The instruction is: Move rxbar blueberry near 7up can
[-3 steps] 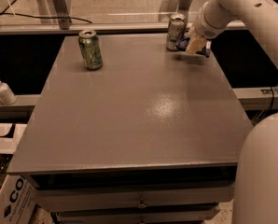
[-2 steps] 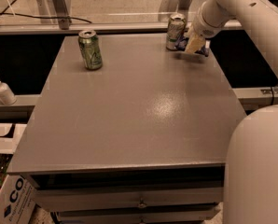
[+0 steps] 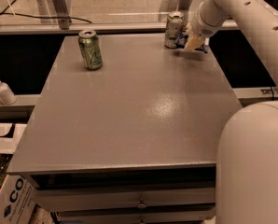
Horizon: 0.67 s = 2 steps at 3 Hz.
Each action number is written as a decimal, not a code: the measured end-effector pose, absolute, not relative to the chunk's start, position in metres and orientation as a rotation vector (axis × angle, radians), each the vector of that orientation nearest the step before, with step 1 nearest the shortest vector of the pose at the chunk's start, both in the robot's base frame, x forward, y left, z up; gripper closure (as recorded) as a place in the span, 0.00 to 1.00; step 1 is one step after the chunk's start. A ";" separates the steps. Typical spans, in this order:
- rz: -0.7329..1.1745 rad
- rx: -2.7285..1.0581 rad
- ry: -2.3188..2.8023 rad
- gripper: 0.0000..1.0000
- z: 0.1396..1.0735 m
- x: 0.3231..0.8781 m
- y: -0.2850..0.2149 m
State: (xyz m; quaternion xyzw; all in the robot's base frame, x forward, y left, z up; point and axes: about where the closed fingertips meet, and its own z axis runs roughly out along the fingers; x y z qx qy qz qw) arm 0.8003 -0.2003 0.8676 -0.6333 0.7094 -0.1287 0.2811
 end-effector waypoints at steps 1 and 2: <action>-0.349 -1.707 1.902 0.14 0.866 0.801 -0.200; -0.352 -1.712 1.903 0.00 0.866 0.802 -0.200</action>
Offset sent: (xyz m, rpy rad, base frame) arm 0.0029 -0.0029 0.0063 -0.0192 -0.0037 0.0003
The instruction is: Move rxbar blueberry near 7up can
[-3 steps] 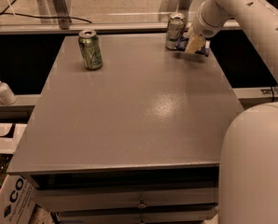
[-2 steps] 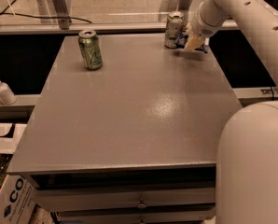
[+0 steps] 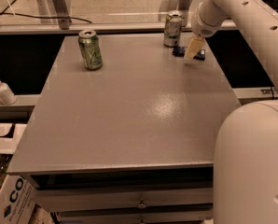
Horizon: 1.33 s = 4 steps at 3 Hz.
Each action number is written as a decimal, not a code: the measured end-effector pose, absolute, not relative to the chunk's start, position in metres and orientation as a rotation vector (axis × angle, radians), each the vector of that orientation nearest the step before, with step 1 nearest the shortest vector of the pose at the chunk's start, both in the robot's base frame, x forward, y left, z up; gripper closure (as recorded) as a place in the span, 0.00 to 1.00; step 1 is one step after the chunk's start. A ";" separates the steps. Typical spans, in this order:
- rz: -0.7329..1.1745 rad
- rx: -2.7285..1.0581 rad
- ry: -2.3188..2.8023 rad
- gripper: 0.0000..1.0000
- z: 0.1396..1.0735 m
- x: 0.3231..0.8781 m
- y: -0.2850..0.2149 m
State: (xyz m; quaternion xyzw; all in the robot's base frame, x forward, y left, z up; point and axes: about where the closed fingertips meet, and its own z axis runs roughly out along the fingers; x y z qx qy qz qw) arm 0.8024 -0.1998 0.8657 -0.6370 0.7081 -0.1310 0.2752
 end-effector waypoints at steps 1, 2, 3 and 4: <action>-0.353 -1.713 1.904 0.00 0.865 0.803 -0.200; -0.310 -1.659 1.915 0.00 0.871 0.794 -0.213; -0.221 -1.572 1.932 0.00 0.877 0.776 -0.235; -0.156 -1.500 1.958 0.00 0.879 0.755 -0.259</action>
Offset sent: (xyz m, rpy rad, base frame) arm -0.0225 -0.0369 0.0236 0.1286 -0.0152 -0.0587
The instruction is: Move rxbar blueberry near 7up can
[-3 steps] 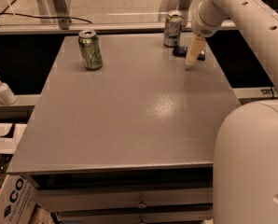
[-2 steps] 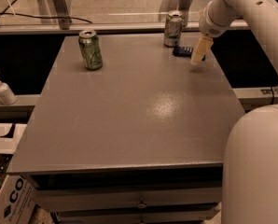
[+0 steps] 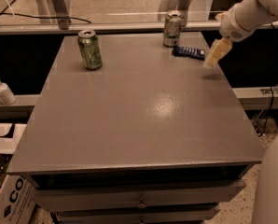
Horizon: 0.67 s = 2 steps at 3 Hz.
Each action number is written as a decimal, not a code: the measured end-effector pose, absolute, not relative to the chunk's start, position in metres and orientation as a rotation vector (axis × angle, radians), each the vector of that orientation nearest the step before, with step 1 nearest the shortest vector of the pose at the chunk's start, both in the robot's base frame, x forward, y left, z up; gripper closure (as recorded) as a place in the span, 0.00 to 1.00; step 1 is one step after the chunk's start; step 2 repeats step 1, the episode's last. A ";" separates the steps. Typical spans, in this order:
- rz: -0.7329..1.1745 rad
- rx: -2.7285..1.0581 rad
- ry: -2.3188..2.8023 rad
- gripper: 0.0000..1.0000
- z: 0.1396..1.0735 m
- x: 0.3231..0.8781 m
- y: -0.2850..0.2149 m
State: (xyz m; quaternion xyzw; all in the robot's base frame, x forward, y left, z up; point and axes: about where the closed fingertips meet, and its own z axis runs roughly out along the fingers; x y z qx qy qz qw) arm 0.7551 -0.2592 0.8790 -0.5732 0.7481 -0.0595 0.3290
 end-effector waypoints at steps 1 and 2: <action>-0.150 -1.489 1.964 0.00 0.878 0.752 -0.265; -0.150 -1.489 1.964 0.00 0.878 0.752 -0.265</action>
Offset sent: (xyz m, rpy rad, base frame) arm 0.0000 0.0000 0.0000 0.0000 0.0000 0.0000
